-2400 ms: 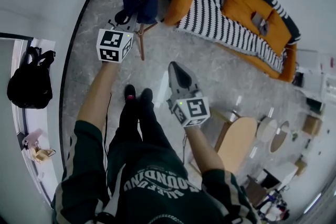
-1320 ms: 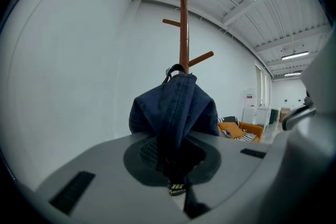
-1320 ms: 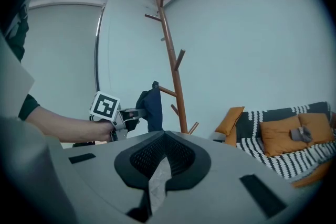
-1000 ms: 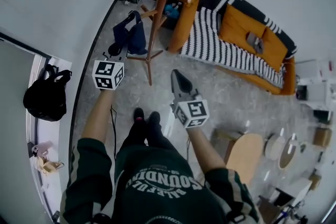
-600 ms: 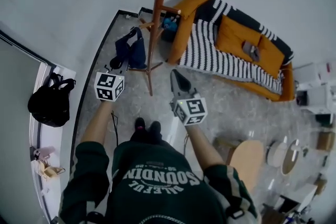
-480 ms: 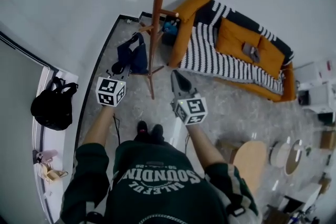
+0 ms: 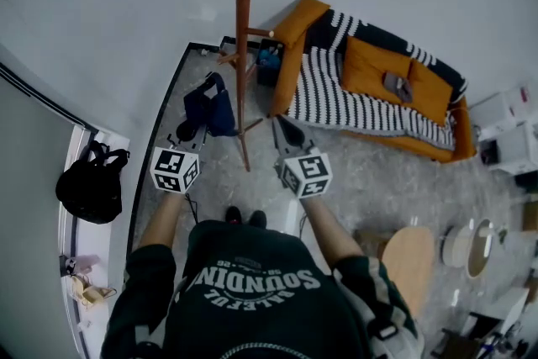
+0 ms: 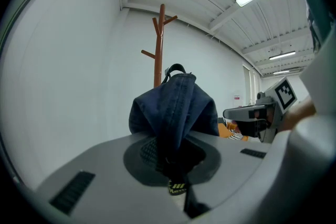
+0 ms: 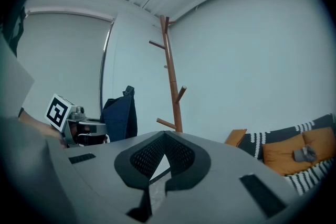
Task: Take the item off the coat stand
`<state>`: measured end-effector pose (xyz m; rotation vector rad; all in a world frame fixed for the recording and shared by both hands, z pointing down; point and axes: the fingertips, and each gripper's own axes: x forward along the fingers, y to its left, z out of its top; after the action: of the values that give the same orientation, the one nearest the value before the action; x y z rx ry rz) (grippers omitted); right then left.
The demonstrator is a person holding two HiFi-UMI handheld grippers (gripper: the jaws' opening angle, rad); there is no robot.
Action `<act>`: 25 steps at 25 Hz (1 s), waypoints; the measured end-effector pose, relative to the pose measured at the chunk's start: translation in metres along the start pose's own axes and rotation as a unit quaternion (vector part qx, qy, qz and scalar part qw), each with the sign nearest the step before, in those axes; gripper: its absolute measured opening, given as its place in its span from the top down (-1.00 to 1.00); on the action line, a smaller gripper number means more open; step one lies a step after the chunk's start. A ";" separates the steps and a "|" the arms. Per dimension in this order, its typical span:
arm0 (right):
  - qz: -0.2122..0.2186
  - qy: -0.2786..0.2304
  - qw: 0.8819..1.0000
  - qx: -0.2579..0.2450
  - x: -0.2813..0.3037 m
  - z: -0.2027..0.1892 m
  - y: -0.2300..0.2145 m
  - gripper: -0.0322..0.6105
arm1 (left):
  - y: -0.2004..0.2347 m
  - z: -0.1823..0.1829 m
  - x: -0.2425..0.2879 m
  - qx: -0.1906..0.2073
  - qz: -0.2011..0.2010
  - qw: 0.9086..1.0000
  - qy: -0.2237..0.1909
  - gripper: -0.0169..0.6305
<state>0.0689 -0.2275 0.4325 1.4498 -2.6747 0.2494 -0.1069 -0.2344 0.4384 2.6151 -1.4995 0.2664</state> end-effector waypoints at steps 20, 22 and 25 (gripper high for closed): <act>0.022 -0.021 1.000 -0.004 0.008 0.006 -0.003 0.90 | -0.003 -0.006 0.008 -0.007 -0.004 1.000 0.006 0.92; 0.021 -0.018 1.000 -0.004 0.008 0.004 -0.004 0.90 | -0.003 -0.008 0.009 -0.007 -0.003 1.000 0.006 0.93; 0.024 -0.014 1.000 -0.005 0.008 0.008 0.000 0.90 | -0.002 -0.008 0.008 -0.009 -0.002 1.000 0.006 0.93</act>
<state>0.0649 -0.2358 0.4259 1.3968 -2.7320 0.2214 -0.1021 -0.2388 0.4482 2.5978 -1.4867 0.2679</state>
